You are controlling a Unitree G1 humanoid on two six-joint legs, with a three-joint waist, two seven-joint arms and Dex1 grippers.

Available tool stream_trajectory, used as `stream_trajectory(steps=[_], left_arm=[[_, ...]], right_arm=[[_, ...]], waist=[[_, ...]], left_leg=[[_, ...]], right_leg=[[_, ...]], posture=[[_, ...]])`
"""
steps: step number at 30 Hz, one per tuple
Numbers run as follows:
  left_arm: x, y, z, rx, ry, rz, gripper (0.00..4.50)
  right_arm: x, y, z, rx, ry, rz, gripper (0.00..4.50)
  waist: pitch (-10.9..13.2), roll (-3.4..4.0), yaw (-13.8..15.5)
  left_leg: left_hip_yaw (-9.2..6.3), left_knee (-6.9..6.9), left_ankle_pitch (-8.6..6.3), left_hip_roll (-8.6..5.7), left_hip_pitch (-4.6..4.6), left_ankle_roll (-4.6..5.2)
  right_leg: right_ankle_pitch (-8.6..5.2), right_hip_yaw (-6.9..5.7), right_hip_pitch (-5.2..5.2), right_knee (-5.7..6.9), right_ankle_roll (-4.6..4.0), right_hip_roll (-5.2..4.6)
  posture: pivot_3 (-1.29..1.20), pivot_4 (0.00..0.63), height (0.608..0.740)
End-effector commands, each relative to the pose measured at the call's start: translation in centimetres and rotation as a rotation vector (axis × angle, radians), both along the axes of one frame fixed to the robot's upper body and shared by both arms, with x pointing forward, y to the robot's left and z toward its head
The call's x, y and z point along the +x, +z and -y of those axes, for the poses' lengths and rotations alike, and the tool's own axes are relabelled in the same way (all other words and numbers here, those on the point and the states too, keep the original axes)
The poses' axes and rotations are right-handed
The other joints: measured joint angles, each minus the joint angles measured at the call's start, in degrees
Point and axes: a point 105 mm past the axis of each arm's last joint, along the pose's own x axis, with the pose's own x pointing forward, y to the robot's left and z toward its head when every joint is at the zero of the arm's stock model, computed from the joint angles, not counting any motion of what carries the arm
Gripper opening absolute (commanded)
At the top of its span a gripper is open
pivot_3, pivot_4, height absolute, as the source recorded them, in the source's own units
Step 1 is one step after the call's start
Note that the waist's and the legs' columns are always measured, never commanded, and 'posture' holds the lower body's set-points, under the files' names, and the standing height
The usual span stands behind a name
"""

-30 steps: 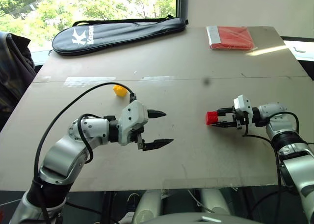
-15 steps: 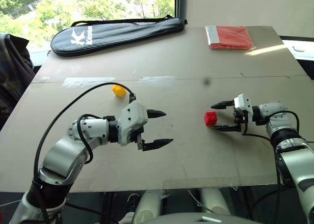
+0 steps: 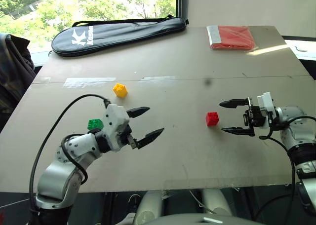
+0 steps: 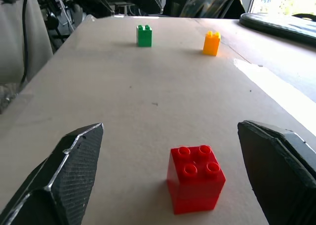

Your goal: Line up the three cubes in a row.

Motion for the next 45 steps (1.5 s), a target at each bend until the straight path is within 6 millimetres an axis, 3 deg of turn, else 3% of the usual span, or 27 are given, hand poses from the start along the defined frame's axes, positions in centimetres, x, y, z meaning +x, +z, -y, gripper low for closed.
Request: stream_trajectory(steps=[1,9,14,20,27,44,45], left_arm=[[-1.3,-0.7,-1.6,0.004,0.202,0.063,4.5],[-3.5,-4.4,-7.1,0.035,0.558,0.043,4.5],[-3.6,-5.8,-9.0,0.083,0.681,0.068,4.5],[-2.8,-6.5,-10.6,0.053,0.809,0.08,4.5],[-1.8,-7.2,-10.9,0.044,0.823,0.074,4.5],[2.8,-7.7,-9.9,-0.056,0.844,0.071,4.5],[2.9,-7.8,-10.0,-0.059,0.853,0.067,4.25]], right_arm=[[-0.7,1.7,0.0,0.066,-0.022,0.033,4.48],[-2.3,1.2,2.6,0.075,-0.1,0.001,4.48],[-3.3,1.4,4.5,0.097,-0.102,0.021,4.48],[-4.2,2.2,4.4,0.168,-0.085,0.01,4.48],[-4.8,2.0,4.1,0.187,-0.082,-0.001,4.48],[-4.9,1.7,4.4,0.161,-0.116,0.007,4.48],[-4.9,1.7,4.5,0.159,-0.118,0.006,4.49]], waist=[[-0.01,-0.01,0.07],[-0.02,0.01,2.42],[-0.04,0.0,2.57],[-0.05,-0.01,2.58],[-0.05,-0.02,2.56],[-0.08,-0.01,2.59],[-0.09,0.0,2.6]], left_leg=[[0.0,0.0,0.0,0.0,-0.01,0.0],[-0.08,-0.01,-0.15,0.0,0.16,0.25],[0.08,0.05,-0.18,-0.03,0.24,0.33],[0.0,0.06,-0.18,0.03,0.24,0.32],[0.03,0.07,-0.18,0.01,0.23,0.32],[-0.01,0.08,-0.04,-0.02,0.24,0.07],[-0.01,0.08,-0.04,-0.02,0.24,0.07]], right_leg=[[0.0,0.0,0.0,-0.04,0.01,0.0],[0.0,-0.01,0.22,-0.03,-0.04,0.0],[0.0,-0.09,0.34,-0.11,-0.02,0.02],[0.0,-0.17,0.34,-0.06,-0.03,0.04],[0.01,-0.16,0.34,-0.08,-0.01,0.01],[0.01,-0.2,0.34,-0.04,-0.01,0.01],[0.01,-0.2,0.34,-0.04,-0.01,0.01]], posture=[[0.0,0.15,0.692],[0.0,0.15,0.692],[0.0,0.15,0.692],[0.0,0.15,0.692],[0.0,0.15,0.692],[0.0,0.15,0.692],[0.0,0.15,0.692]])
